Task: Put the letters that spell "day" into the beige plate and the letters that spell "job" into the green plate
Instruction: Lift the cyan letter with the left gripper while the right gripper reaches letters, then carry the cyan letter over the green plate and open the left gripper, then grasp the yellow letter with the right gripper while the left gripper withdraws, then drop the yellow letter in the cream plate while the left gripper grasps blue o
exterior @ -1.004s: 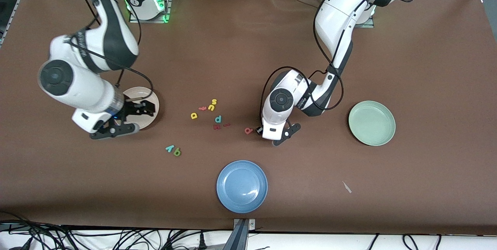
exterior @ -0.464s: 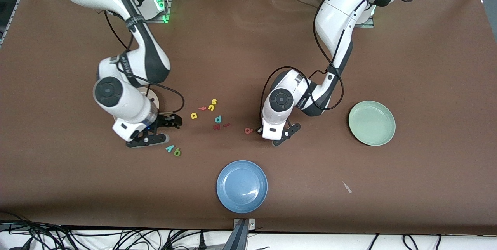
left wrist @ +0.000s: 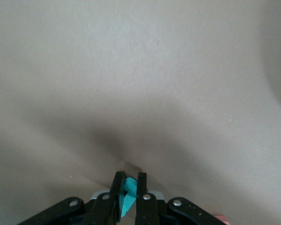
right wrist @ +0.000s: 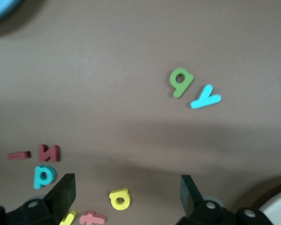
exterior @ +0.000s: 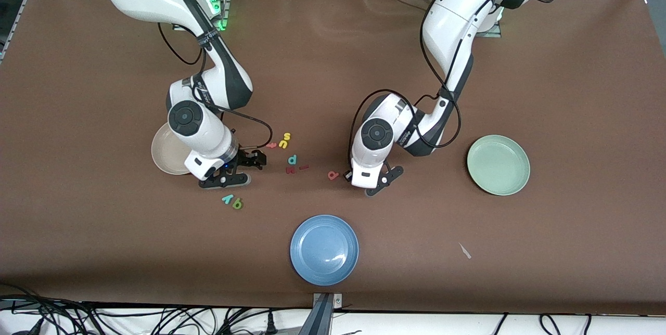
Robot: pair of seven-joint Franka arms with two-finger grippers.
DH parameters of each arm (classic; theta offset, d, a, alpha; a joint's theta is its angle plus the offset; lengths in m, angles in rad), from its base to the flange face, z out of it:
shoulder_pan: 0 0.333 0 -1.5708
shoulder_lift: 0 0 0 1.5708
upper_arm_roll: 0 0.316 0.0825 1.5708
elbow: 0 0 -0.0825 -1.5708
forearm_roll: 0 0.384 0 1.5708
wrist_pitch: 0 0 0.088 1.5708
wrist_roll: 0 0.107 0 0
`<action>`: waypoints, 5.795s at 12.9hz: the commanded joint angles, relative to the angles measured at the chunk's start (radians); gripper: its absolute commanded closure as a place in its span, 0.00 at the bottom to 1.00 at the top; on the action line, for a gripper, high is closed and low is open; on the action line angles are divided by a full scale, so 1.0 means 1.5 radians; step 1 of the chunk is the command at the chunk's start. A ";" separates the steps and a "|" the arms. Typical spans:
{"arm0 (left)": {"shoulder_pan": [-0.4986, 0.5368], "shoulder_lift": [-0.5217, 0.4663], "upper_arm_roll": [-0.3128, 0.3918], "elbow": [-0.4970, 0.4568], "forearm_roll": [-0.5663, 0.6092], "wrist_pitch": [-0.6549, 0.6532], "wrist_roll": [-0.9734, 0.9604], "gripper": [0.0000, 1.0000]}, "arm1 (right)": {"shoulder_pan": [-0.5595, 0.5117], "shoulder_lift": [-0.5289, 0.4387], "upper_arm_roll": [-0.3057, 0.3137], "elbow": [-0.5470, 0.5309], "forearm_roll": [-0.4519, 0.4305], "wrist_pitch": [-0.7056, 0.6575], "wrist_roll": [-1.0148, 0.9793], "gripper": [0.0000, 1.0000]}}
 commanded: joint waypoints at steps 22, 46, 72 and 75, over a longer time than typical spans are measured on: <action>0.382 -0.208 0.000 -0.259 0.076 -0.177 0.690 1.00 | 0.014 0.005 0.023 -0.113 0.000 0.118 0.045 0.01; 0.396 -0.255 -0.031 -0.240 0.063 -0.231 0.669 0.00 | 0.014 0.027 0.023 -0.129 -0.001 0.153 0.043 0.64; 0.142 -0.148 -0.226 -0.276 0.223 0.078 -0.128 0.19 | -0.175 -0.223 0.022 -0.252 -0.014 -0.066 -0.273 0.71; 0.143 -0.131 -0.222 -0.265 0.223 0.092 -0.132 0.21 | -0.193 -0.240 0.022 -0.288 -0.031 -0.047 -0.273 0.70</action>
